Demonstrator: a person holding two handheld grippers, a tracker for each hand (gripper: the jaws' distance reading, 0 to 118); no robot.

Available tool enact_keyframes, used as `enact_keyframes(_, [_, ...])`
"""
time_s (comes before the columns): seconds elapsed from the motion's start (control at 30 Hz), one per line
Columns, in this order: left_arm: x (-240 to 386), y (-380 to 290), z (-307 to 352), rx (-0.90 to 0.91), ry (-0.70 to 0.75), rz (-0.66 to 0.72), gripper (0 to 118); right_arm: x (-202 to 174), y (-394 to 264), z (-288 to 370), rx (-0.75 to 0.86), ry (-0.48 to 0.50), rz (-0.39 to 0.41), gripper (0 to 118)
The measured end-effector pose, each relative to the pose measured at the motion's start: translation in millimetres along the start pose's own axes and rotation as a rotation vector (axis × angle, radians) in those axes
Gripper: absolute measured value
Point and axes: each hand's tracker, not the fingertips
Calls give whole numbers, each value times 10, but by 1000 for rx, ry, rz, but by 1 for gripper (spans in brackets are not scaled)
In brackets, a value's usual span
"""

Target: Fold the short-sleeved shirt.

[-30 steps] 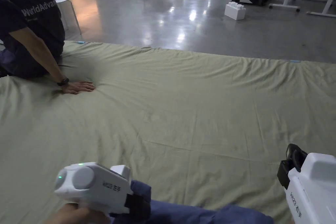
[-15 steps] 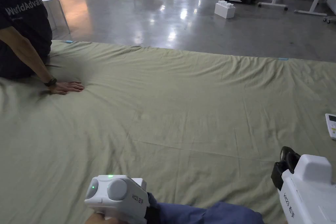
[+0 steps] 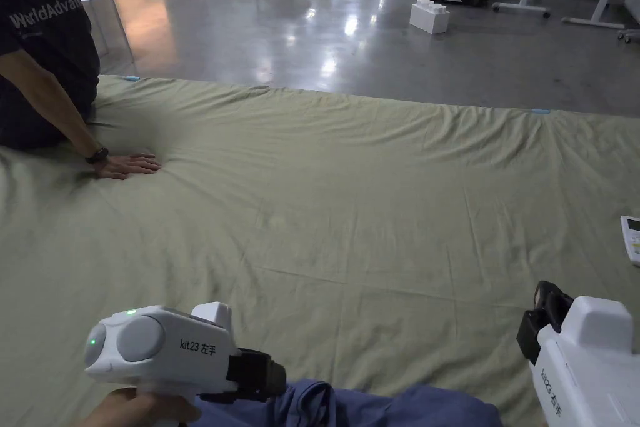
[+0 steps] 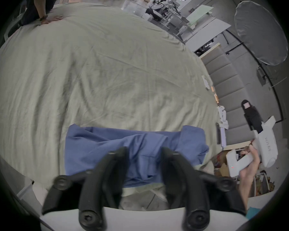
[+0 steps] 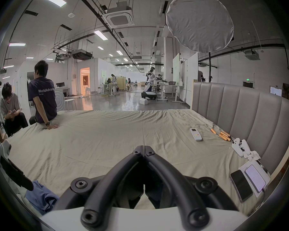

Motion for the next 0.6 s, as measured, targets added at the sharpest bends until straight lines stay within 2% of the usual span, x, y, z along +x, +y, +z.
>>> enact_keyframes(0.03, [-23,-5,-101,-16,19,2,28,-1,-7,-3,-2,1,-3,0])
enact_keyframes(0.07, [-15,-24,-180,-28,30,6,20,-3,-12,-4,-5,1,-5,0])
enact_keyframes(0.27, [177,-228,-650,-152,87,-62,16,2,-32,-9,-13,1,-7,0])
enact_keyframes(0.5, [397,-386,-783,-175,3,-48,16,14,-34,-6,-17,-1,-7,0])
enact_keyframes(0.6, [398,-413,-858,-175,15,-38,16,17,-39,-4,-17,0,-6,0])
